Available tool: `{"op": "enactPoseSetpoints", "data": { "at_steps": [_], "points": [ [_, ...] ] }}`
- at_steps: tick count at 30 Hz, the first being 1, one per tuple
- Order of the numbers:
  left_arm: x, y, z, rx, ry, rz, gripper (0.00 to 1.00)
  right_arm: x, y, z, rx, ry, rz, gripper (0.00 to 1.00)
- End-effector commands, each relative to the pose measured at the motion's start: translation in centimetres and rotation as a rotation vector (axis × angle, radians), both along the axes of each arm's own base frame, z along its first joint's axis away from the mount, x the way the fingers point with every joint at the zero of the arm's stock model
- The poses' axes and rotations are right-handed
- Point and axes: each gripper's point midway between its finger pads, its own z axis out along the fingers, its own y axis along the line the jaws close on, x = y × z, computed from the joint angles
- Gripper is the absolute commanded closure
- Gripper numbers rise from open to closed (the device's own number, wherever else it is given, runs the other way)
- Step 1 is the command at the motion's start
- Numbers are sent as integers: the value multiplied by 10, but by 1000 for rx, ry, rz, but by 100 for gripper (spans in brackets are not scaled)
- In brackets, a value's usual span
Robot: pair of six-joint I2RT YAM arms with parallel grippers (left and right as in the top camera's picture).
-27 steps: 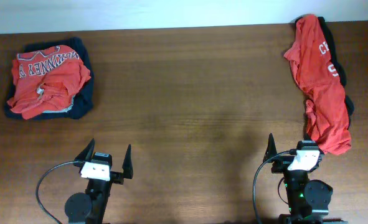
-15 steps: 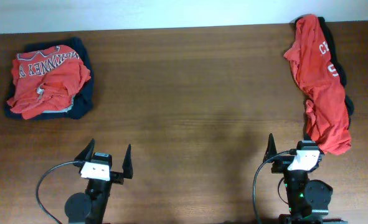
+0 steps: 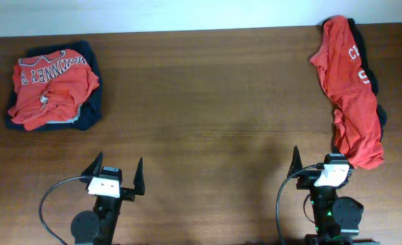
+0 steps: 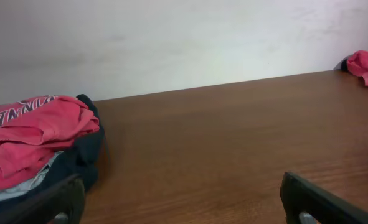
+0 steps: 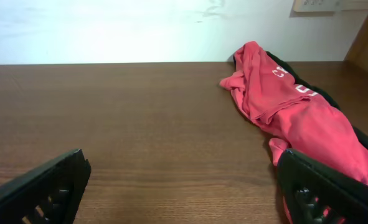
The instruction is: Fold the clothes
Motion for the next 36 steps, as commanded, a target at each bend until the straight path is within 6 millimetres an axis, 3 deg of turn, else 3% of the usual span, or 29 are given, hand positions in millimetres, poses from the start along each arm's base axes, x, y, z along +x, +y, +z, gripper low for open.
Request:
{"op": "enactPoseSetpoints", "data": {
  "at_steps": [1,10,17,20,23,29,36],
  "points": [
    [0,3,-2,9,-1,15,1,0,1,-2,-4,4,1,2],
    [0,3,-1,9,-5,14,1,0,2,-2,-3,4,6,2],
    [0,-3,2,7,-18,-21,1,0,14,1,1,-8,79,2],
    [-9,-34,22,7,-102,-209,1,-1,31,6,4,-29,178,2],
    [-18,-50,39,17,-169,-315,1,-2,35,21,-4,-83,201,2],
    [-16,-50,61,5,-155,-315,1,-9,36,66,70,-144,201,2],
    [12,-54,100,-15,-53,-341,1,-3,35,108,132,-49,195,2]
  ]
}}
